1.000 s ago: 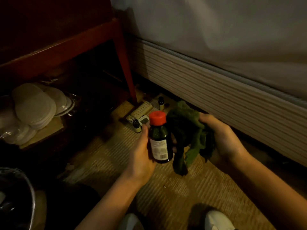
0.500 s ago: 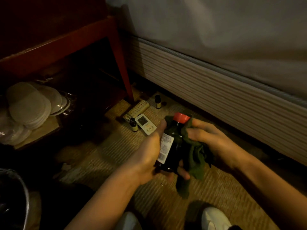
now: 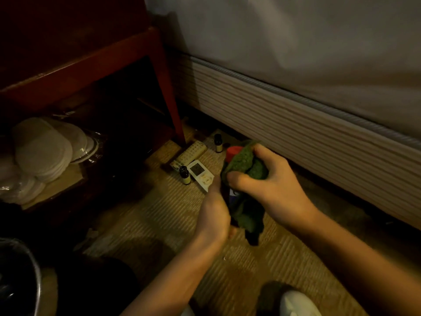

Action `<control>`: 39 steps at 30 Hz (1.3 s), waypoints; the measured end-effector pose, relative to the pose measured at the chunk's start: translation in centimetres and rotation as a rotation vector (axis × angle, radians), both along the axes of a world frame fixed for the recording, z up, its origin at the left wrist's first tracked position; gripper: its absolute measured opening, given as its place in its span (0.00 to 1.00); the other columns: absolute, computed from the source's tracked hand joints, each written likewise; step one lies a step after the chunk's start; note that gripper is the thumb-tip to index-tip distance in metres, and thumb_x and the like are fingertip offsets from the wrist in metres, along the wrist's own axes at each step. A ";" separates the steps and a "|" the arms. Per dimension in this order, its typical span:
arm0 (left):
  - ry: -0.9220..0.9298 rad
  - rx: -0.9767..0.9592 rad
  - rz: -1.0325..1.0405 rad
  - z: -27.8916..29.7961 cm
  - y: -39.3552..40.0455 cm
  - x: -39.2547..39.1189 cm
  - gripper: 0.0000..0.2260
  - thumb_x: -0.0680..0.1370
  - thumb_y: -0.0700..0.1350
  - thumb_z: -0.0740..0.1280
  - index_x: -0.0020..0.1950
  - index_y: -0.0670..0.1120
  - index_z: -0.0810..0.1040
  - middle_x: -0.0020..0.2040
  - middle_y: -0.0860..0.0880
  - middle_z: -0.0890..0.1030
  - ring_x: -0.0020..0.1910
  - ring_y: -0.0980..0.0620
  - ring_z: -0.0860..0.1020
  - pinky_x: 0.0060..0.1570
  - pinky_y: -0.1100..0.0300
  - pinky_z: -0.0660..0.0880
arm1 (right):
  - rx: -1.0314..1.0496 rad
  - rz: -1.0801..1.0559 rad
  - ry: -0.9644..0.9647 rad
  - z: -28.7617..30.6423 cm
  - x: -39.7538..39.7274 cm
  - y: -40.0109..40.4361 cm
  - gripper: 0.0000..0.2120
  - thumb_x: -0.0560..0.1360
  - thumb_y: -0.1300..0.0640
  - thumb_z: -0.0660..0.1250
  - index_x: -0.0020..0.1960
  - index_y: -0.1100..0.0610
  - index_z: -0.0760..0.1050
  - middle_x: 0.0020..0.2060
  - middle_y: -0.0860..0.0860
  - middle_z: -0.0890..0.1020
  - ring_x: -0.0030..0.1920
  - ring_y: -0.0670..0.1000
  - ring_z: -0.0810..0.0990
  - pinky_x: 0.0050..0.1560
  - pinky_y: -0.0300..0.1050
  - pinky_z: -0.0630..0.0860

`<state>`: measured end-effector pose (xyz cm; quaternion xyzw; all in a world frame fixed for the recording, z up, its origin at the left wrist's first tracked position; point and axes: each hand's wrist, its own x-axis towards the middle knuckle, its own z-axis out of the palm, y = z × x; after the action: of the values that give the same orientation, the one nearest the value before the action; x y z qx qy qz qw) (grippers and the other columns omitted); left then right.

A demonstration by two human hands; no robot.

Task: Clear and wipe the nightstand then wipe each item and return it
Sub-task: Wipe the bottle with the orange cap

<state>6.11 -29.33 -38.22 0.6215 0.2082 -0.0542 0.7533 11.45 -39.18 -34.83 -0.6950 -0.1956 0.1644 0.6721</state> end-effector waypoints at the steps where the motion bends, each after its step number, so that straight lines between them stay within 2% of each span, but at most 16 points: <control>1: 0.031 0.010 -0.056 0.0 0.3 -0.1 0.22 0.83 0.52 0.46 0.38 0.44 0.72 0.19 0.52 0.72 0.16 0.56 0.68 0.17 0.68 0.60 | -0.001 0.059 0.034 0.2 0.4 -0.1 0.08 0.67 0.62 0.73 0.44 0.57 0.77 0.35 0.46 0.81 0.37 0.45 0.81 0.38 0.38 0.77; 4: 0.151 -0.178 -0.314 0.7 1.1 -0.3 0.29 0.82 0.56 0.42 0.30 0.43 0.69 0.17 0.50 0.63 0.15 0.56 0.59 0.23 0.64 0.50 | 0.026 0.161 0.102 -0.1 1.0 -0.7 0.16 0.62 0.53 0.71 0.44 0.62 0.77 0.36 0.53 0.80 0.37 0.49 0.79 0.39 0.40 0.75; 7: 0.154 -0.329 -0.429 1.0 1.6 -0.2 0.29 0.80 0.59 0.44 0.29 0.45 0.70 0.19 0.51 0.63 0.17 0.57 0.58 0.24 0.60 0.49 | 0.141 0.095 0.123 -0.2 0.9 -0.7 0.08 0.60 0.50 0.70 0.35 0.54 0.79 0.30 0.48 0.78 0.32 0.45 0.76 0.34 0.35 0.73; 12: -0.047 -0.061 -0.049 0.5 0.3 0.1 0.24 0.71 0.62 0.52 0.43 0.43 0.74 0.26 0.51 0.74 0.22 0.58 0.71 0.21 0.67 0.63 | 0.127 -0.228 0.009 0.0 0.5 -0.2 0.06 0.67 0.55 0.73 0.43 0.54 0.78 0.33 0.47 0.82 0.36 0.45 0.81 0.37 0.35 0.75; 14: -0.062 -0.100 0.067 0.2 -0.7 0.1 0.21 0.75 0.60 0.51 0.47 0.47 0.77 0.31 0.52 0.81 0.28 0.57 0.80 0.24 0.67 0.72 | 0.121 -0.249 -0.005 0.2 0.1 0.3 0.05 0.69 0.58 0.73 0.44 0.53 0.78 0.34 0.46 0.83 0.37 0.43 0.81 0.37 0.35 0.75; 16: -0.032 -0.134 0.145 0.4 -0.7 0.1 0.18 0.81 0.55 0.50 0.45 0.52 0.77 0.30 0.54 0.83 0.29 0.59 0.81 0.23 0.66 0.73 | 0.122 -0.129 -0.035 0.8 -0.2 0.6 0.06 0.66 0.59 0.72 0.42 0.53 0.78 0.32 0.46 0.82 0.36 0.42 0.81 0.36 0.33 0.74; 18: 0.009 -0.128 0.118 0.4 0.1 0.1 0.18 0.83 0.48 0.51 0.39 0.50 0.76 0.24 0.53 0.79 0.21 0.57 0.76 0.18 0.69 0.66 | 0.167 0.035 0.025 1.4 0.1 0.5 0.06 0.65 0.62 0.70 0.42 0.56 0.78 0.32 0.48 0.81 0.34 0.44 0.80 0.35 0.34 0.75; 21: 0.057 -0.326 -0.166 0.9 1.1 -0.1 0.24 0.79 0.49 0.53 0.23 0.49 0.71 0.18 0.51 0.63 0.14 0.58 0.59 0.19 0.72 0.52 | 0.155 0.213 0.093 1.7 1.2 -0.3 0.05 0.62 0.57 0.73 0.37 0.55 0.79 0.32 0.51 0.79 0.33 0.46 0.78 0.34 0.35 0.74; 23: 0.046 -0.137 -0.255 0.8 1.7 -0.1 0.23 0.80 0.48 0.52 0.24 0.49 0.68 0.20 0.52 0.62 0.15 0.59 0.58 0.20 0.70 0.52 | 0.132 0.264 0.076 2.0 1.4 -0.6 0.05 0.62 0.56 0.73 0.36 0.55 0.79 0.32 0.50 0.79 0.33 0.45 0.78 0.34 0.35 0.74; 25: 0.057 0.398 -0.189 0.9 2.1 0.0 0.18 0.83 0.46 0.50 0.35 0.52 0.68 0.27 0.51 0.69 0.22 0.60 0.66 0.21 0.68 0.60 | 0.051 0.212 -0.018 2.0 1.4 -0.6 0.07 0.62 0.60 0.75 0.33 0.53 0.77 0.30 0.45 0.79 0.32 0.40 0.78 0.34 0.31 0.72; 27: -0.111 0.918 -0.045 1.4 3.0 -0.2 0.08 0.83 0.50 0.52 0.45 0.58 0.64 0.32 0.56 0.71 0.27 0.61 0.69 0.26 0.70 0.67 | -0.199 0.084 -0.281 1.8 1.4 -0.7 0.10 0.65 0.56 0.75 0.31 0.47 0.75 0.31 0.42 0.77 0.32 0.38 0.76 0.34 0.29 0.68; 30: -0.349 0.950 -0.013 1.7 4.3 -0.6 0.10 0.80 0.56 0.50 0.43 0.56 0.65 0.28 0.54 0.71 0.26 0.59 0.72 0.26 0.67 0.66 | -0.661 0.107 -0.579 1.9 1.1 -0.7 0.11 0.64 0.41 0.68 0.33 0.43 0.68 0.37 0.43 0.72 0.37 0.42 0.73 0.34 0.37 0.67; 32: -0.430 1.076 -0.107 2.0 4.2 -0.7 0.14 0.80 0.60 0.47 0.41 0.56 0.66 0.27 0.55 0.71 0.28 0.59 0.73 0.26 0.68 0.65 | -0.826 0.146 -0.657 2.2 0.5 -0.4 0.14 0.65 0.38 0.65 0.32 0.42 0.63 0.38 0.43 0.69 0.35 0.43 0.70 0.32 0.38 0.64; 34: -0.424 1.088 -0.149 2.4 3.9 -0.9 0.20 0.77 0.63 0.40 0.39 0.58 0.67 0.28 0.56 0.71 0.31 0.61 0.75 0.28 0.69 0.66 | -0.874 0.137 -0.692 2.5 -0.1 0.0 0.15 0.67 0.37 0.65 0.33 0.44 0.62 0.38 0.43 0.68 0.34 0.44 0.69 0.31 0.36 0.62; 37: -0.395 1.054 -0.205 2.5 4.0 -0.9 0.23 0.70 0.69 0.41 0.38 0.58 0.69 0.29 0.55 0.74 0.35 0.63 0.76 0.28 0.69 0.67 | -0.914 0.143 -0.702 2.6 -0.4 0.0 0.14 0.69 0.36 0.63 0.37 0.46 0.67 0.38 0.43 0.67 0.34 0.44 0.68 0.31 0.36 0.62; 39: -0.395 1.073 -0.226 2.4 3.9 -0.7 0.25 0.68 0.72 0.43 0.38 0.56 0.70 0.30 0.54 0.75 0.36 0.62 0.76 0.28 0.67 0.67 | -0.936 0.172 -0.716 2.7 -0.5 0.0 0.15 0.68 0.36 0.61 0.34 0.46 0.63 0.36 0.43 0.66 0.32 0.44 0.67 0.30 0.36 0.60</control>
<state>5.39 -25.40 -35.79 0.9328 -0.0052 0.0957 0.3474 10.91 -39.17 -32.12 -0.9112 -0.3725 0.0425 0.1707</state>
